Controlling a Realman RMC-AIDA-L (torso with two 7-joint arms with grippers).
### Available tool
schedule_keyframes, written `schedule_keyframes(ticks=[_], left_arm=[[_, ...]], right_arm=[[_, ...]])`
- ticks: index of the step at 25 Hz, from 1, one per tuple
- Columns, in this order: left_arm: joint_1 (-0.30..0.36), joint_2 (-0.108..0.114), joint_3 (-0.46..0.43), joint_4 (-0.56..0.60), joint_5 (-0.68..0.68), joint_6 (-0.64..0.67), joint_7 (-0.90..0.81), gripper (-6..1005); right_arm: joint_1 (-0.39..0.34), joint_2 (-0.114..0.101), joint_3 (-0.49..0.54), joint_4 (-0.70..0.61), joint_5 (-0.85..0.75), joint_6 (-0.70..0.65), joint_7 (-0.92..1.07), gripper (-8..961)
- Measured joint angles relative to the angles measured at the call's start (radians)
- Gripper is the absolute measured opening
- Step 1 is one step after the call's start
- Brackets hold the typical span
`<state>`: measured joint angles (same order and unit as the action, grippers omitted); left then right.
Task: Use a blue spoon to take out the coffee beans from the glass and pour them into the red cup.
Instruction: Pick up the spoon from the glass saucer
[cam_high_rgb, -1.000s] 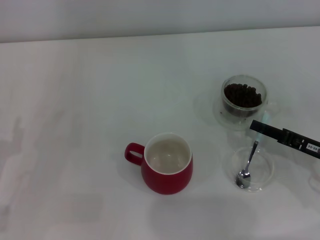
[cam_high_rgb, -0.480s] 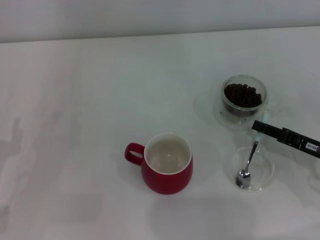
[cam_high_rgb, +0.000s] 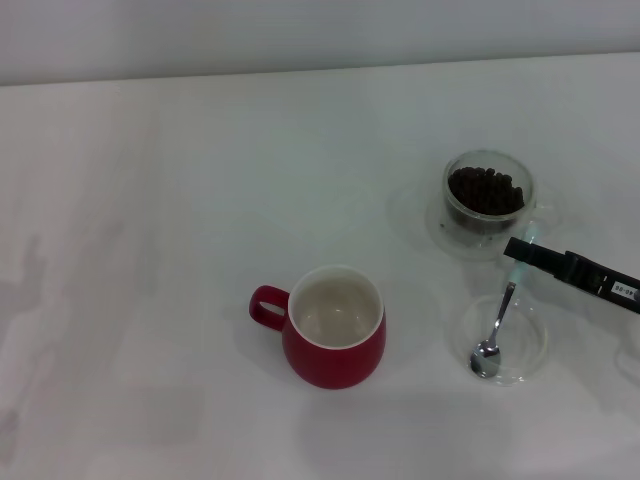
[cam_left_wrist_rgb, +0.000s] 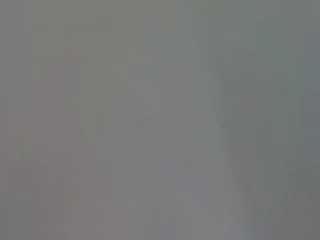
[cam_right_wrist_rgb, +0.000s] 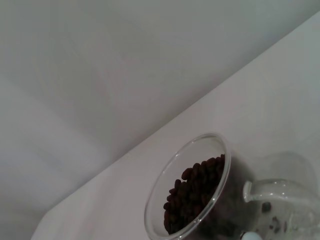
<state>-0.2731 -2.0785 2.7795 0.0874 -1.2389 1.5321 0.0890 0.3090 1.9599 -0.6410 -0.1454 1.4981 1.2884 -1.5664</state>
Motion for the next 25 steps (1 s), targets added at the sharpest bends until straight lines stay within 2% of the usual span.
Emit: schedule_keyframes(ticks=[18,25], left_arm=[[-0.002,0.002,0.0,0.0,0.003,-0.021,0.0,561],[-0.003,0.001,0.0,0.0,0.002,-0.021,0.0,561]], right_arm=[[-0.01,-0.001,0.005,0.0,0.007,-0.014,0.01,160],[-0.024,0.001,0.025,0.0,0.011,-0.012,0.01,156]])
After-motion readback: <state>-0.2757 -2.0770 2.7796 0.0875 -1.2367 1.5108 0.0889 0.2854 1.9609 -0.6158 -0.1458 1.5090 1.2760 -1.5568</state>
